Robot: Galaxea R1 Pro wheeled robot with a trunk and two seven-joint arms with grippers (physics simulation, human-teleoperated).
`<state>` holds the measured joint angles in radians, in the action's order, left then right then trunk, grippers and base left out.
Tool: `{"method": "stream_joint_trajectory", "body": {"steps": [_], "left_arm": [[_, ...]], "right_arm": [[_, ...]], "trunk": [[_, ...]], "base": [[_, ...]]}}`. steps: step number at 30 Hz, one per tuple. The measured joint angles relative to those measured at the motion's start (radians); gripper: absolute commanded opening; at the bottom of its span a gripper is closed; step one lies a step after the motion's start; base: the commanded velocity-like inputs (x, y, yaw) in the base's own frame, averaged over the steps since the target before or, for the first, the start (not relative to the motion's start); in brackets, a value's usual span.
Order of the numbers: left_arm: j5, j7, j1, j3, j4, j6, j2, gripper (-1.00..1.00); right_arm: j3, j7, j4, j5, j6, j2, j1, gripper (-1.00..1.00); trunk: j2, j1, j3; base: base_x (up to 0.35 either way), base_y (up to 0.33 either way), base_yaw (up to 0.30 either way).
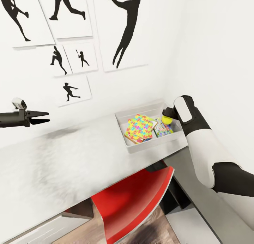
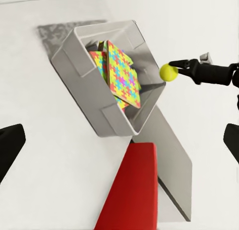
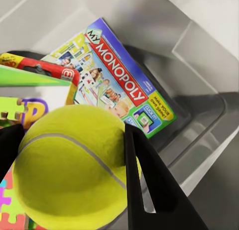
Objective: Put all the toys in the child's room - the three board games (two on the bed and one on the table), the two jigsaw puzzles on the table, and the tennis ball on the table - inside the toy box on the table in the child's room.
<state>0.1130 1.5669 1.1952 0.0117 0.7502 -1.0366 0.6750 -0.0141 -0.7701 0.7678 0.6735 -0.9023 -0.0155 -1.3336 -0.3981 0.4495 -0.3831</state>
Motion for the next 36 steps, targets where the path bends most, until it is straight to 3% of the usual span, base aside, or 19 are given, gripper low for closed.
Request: {"method": "stream_joint_trajectory", "body": {"steps": [9,36], "left_arm": [[0.043,0.0,0.005,0.0,0.041,0.0,0.015,1.0],[0.045,0.0,0.005,0.0,0.048,0.0,0.015,1.0]], "right_arm": [[-0.001,-0.001,0.0,0.0,0.0,0.0,0.0,-1.0],[-0.006,0.005,0.0,-0.001,0.0,0.001,0.0,-1.0]], "trunk": [[0.0,0.0,-0.015],[0.0,0.0,-0.058]], "base": [[0.0,0.0,0.0],[0.0,0.0,0.0]]}}
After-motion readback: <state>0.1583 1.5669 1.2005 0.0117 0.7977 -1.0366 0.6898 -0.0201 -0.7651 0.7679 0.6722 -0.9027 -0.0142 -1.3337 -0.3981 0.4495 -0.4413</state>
